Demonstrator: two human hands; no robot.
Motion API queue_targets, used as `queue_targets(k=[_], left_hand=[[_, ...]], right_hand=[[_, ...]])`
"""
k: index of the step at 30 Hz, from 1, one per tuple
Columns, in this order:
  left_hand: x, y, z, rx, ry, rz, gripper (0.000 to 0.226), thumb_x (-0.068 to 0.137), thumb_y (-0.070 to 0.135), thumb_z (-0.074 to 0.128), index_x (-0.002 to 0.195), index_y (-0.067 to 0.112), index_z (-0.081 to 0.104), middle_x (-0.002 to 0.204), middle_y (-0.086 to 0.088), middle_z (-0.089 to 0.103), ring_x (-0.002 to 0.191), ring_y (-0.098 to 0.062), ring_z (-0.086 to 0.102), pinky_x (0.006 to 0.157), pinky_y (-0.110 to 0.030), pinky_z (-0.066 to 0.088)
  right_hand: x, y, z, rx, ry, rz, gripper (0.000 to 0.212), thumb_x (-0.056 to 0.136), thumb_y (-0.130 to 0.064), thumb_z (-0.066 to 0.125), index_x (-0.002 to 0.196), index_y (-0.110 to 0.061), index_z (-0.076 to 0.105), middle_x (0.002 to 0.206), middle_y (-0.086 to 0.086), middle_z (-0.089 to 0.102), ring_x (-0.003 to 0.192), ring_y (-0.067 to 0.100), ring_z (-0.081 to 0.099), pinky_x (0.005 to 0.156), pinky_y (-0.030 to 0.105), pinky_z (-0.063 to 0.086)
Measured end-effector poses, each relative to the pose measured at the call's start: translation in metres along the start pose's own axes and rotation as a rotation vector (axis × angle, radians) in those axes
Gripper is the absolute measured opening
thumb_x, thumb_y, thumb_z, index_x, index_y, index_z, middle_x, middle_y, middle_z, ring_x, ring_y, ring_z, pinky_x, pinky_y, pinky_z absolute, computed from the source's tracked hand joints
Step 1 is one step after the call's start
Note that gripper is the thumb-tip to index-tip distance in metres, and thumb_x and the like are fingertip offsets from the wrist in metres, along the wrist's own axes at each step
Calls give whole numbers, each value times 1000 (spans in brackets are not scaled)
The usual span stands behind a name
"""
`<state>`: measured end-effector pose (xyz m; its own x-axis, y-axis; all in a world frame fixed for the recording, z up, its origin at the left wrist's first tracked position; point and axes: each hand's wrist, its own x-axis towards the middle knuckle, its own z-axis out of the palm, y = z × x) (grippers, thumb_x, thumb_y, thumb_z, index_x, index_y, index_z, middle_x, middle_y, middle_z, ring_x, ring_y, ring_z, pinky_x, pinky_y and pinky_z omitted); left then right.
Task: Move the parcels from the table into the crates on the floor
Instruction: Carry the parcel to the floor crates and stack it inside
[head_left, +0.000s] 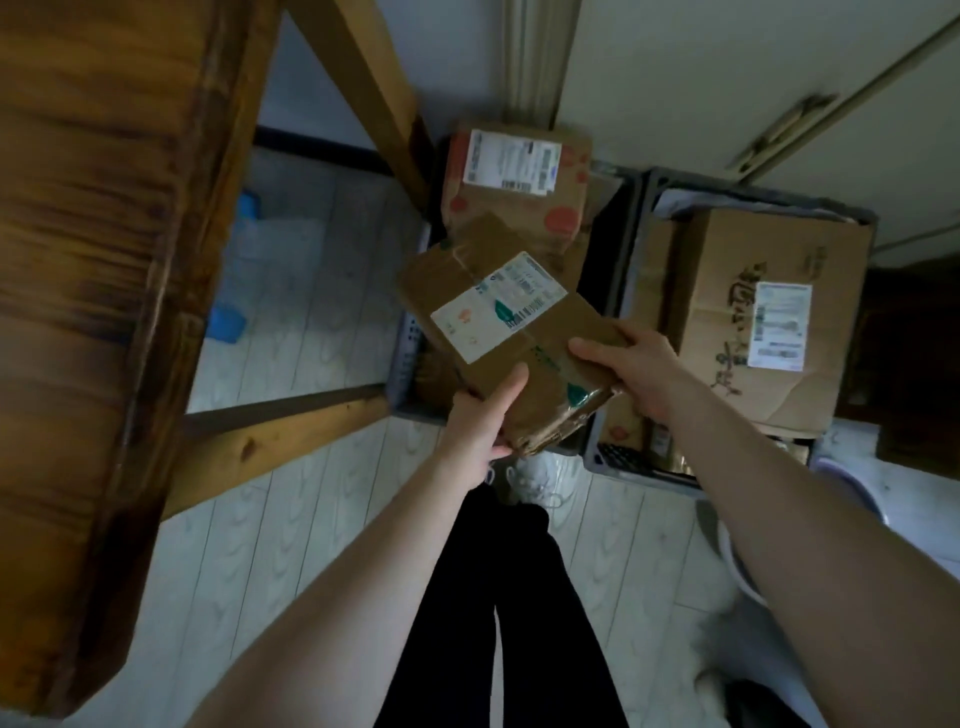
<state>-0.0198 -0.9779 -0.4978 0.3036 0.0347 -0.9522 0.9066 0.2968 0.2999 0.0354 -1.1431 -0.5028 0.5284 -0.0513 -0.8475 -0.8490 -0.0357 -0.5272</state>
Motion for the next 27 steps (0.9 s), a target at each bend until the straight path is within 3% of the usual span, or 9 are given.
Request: queue_targets(k=[2, 4, 6, 13, 18, 23, 25, 27], left_hand=[[19, -5, -3, -58, 23, -54, 80, 68, 41, 80, 130, 15, 38, 134, -7, 52, 122, -29, 50, 100, -55, 43], [42, -12, -7, -149, 38, -89, 54, 78, 29, 75, 117, 15, 41, 130, -10, 53, 123, -30, 49, 100, -55, 42], [63, -15, -7, -219, 58, -87, 48, 80, 24, 74, 114, 14, 42, 129, -12, 54, 120, -30, 50, 97, -52, 43], [127, -12, 12, -310, 78, -31, 68, 79, 23, 75, 135, 10, 38, 134, -9, 51, 127, -30, 45, 106, -56, 36], [152, -5, 34, -294, 7, -27, 61, 84, 20, 71, 136, 14, 40, 136, -10, 49, 129, -32, 42, 106, -51, 38], [168, 10, 38, -169, -50, -80, 63, 87, 36, 64, 137, 6, 39, 138, -19, 46, 131, -37, 41, 103, -51, 39], [170, 17, 26, -151, 23, -73, 76, 83, 45, 67, 141, 7, 34, 143, -18, 41, 130, -39, 40, 103, -53, 39], [172, 23, 3, -115, 185, 15, 77, 80, 50, 67, 140, 12, 36, 137, -12, 45, 124, -35, 46, 101, -50, 43]], right_hand=[[22, 5, 7, -60, -44, -22, 52, 70, -16, 82, 117, -15, 60, 102, 4, 68, 84, 16, 68, 68, 24, 55], [46, 11, 14, -117, -67, -38, 57, 69, -16, 83, 120, -14, 59, 101, 3, 67, 85, 15, 67, 68, 24, 55], [70, 16, 21, -148, -71, -55, 64, 68, -18, 84, 126, -13, 56, 107, 4, 65, 89, 16, 66, 71, 25, 55], [131, 26, 28, -117, 93, -159, 73, 68, -28, 85, 130, -12, 49, 111, -2, 59, 98, 16, 62, 81, 29, 55], [152, 33, 30, -4, 265, -219, 88, 72, -33, 82, 142, -12, 34, 121, -4, 54, 105, 13, 56, 86, 29, 52], [160, 58, 25, 105, 258, -32, 64, 75, -34, 78, 128, -10, 51, 116, 3, 62, 99, 19, 62, 81, 35, 54], [159, 63, 25, 109, 209, 32, 56, 81, -34, 74, 126, -12, 50, 109, -1, 59, 88, 14, 58, 70, 32, 50], [161, 65, 26, 130, 193, 45, 54, 83, -34, 71, 127, -14, 47, 105, -3, 55, 86, 13, 54, 69, 33, 45]])
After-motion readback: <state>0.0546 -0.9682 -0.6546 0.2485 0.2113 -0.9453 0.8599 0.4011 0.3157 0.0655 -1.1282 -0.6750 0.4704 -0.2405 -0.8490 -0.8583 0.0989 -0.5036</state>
